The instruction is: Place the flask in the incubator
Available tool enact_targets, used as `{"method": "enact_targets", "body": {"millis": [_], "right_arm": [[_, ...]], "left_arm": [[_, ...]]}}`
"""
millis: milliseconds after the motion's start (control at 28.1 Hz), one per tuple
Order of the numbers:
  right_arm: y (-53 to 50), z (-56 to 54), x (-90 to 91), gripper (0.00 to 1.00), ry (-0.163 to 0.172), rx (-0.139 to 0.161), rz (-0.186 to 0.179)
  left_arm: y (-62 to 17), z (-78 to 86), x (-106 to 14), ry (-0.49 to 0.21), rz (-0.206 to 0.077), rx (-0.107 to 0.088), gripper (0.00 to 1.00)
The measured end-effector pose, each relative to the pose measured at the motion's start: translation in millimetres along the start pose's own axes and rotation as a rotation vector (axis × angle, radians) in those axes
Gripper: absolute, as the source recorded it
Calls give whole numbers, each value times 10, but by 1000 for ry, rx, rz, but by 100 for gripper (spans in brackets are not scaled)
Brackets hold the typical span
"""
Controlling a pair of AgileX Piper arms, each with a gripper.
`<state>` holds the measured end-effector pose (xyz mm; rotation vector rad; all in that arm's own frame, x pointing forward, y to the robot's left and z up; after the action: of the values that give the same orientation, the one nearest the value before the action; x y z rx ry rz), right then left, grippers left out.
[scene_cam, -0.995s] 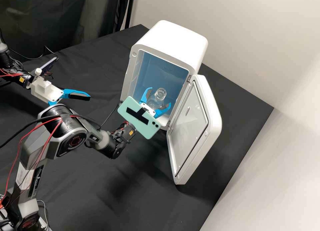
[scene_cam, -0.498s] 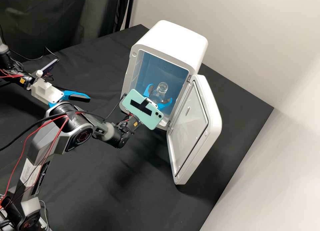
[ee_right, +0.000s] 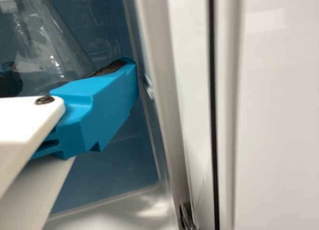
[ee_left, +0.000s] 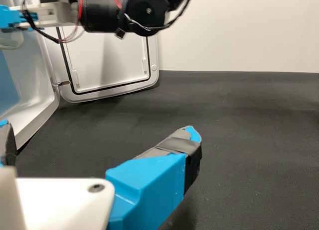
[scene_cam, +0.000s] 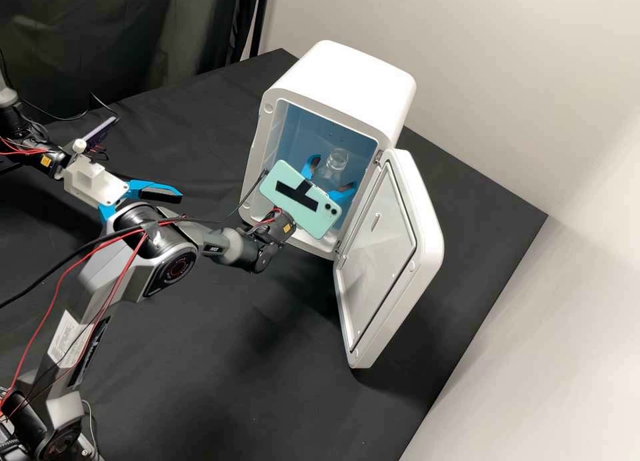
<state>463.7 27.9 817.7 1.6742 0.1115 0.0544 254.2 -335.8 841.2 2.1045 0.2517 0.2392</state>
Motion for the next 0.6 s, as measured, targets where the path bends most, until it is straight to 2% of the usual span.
{"method": "enact_targets", "body": {"millis": [71,178,213,391,604], "right_arm": [[-17,-56,75,0,-2,-4,-12],[-47,-83,152,0,-9,-7,-26],[-44,-115,191,0,-3,-8,-26],[-68,-131,329,0,-22,-13,-42],[-104,-91,463,0,-64,-17,-69]], "left_arm": [[0,0,0,0,0,0,100],[-21,-5,5,2,-8,-2,100],[-39,-9,9,3,-15,-3,100],[-68,-16,15,5,-26,-5,100],[-76,-18,16,6,-29,-5,100]]}}
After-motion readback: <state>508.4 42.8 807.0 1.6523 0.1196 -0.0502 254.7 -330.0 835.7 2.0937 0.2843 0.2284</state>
